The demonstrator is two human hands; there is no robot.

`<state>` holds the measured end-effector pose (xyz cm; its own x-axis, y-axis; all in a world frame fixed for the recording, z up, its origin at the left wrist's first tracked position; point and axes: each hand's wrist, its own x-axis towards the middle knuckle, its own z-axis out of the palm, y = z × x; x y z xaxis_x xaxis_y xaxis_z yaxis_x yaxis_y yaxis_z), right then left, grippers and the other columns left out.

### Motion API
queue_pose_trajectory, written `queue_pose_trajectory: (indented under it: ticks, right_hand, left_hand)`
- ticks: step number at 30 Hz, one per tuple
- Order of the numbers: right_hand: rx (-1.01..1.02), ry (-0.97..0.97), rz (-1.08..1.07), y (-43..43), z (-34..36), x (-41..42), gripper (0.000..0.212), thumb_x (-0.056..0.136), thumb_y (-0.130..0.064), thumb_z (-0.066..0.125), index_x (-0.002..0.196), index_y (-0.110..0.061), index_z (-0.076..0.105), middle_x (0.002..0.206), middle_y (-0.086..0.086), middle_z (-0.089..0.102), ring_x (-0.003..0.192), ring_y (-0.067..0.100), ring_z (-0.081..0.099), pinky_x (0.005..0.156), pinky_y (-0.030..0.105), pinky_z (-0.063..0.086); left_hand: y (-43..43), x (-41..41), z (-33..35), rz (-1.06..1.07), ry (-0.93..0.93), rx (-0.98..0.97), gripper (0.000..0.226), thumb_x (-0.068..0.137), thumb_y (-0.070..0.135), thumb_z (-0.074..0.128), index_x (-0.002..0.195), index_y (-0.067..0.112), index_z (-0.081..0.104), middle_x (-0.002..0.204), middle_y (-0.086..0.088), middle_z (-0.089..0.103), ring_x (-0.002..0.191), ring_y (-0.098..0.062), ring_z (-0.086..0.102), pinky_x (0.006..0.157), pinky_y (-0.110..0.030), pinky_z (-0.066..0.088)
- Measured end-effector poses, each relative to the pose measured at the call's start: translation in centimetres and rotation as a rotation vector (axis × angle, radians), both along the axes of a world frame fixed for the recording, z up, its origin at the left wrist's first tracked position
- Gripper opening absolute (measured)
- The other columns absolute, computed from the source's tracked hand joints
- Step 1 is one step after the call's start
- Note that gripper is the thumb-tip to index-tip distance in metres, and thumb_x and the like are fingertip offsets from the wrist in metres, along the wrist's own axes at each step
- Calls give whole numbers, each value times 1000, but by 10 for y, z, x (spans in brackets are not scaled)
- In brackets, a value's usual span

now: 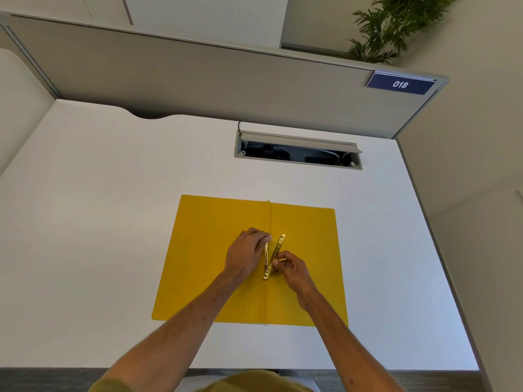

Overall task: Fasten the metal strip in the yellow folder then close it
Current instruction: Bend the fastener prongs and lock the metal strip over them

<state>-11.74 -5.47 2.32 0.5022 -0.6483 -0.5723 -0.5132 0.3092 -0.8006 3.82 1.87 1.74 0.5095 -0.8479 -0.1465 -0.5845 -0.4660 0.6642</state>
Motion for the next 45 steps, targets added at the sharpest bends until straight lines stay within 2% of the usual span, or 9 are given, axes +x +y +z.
queue_pose_trajectory:
  ticks: [4,12,18,23,28,34,37,41,45]
  right_hand:
    - [0,0,16,1,0,2,11,103,-17,68,111,-10,74,108,21,78,95,20,70,81,26,52]
    - [-25,2,38,3,1,2,10,104,-16,68,111,-13,74,108,24,76,94,21,66,86,33,50]
    - [-52,15,30,4,0,4,9,104,-16,67,109,-12,73,106,27,75,90,22,63,85,39,48]
    - [-58,28,26,5,-1,5,9,104,-17,67,108,-13,73,105,23,76,89,19,63,85,39,49]
    - [-53,29,14,4,-1,4,9,103,-17,68,108,-12,73,107,23,76,91,20,64,87,40,49]
    - [-63,70,12,3,-1,6,10,103,-15,68,109,-9,73,107,22,77,91,22,66,102,58,54]
    - [-93,115,16,4,-1,12,9,102,-19,69,107,-12,74,102,18,80,86,25,67,100,62,54]
    - [-283,275,77,6,0,19,8,99,-28,70,100,-22,75,90,-1,82,80,17,69,96,53,54]
    - [-407,334,103,7,4,28,9,97,-21,68,97,-21,76,87,-4,82,82,17,76,83,44,62]
  left_hand:
    - [4,0,-1,-29,61,-55,34,115,33,51,140,23,71,136,3,73,126,-24,61,101,-44,53]
    - [0,-1,0,-149,-80,-4,33,115,28,50,140,22,71,137,3,70,125,-22,59,98,-41,52]
    - [-3,-2,-3,-178,-113,45,29,114,24,51,133,19,72,138,3,66,126,-24,58,99,-41,49]
    - [-3,-2,-3,-199,-136,63,32,114,27,50,139,24,70,140,6,63,128,-20,55,102,-40,48]
    - [-4,-3,-4,-182,-131,58,29,114,26,51,133,20,72,139,4,64,127,-23,57,101,-41,49]
    - [-2,-3,-5,-202,-127,52,31,115,25,49,138,22,70,141,4,62,129,-21,56,102,-38,48]
    - [0,-2,-6,-174,-86,38,37,115,21,48,149,18,61,148,0,59,133,-25,54,105,-39,48]
    - [14,-2,-7,-35,-50,-3,55,114,18,49,167,16,36,161,-5,48,146,-25,47,116,-41,48]
    - [40,-7,-14,49,-99,-73,46,114,16,49,159,17,47,156,-4,55,143,-23,51,112,-41,53]
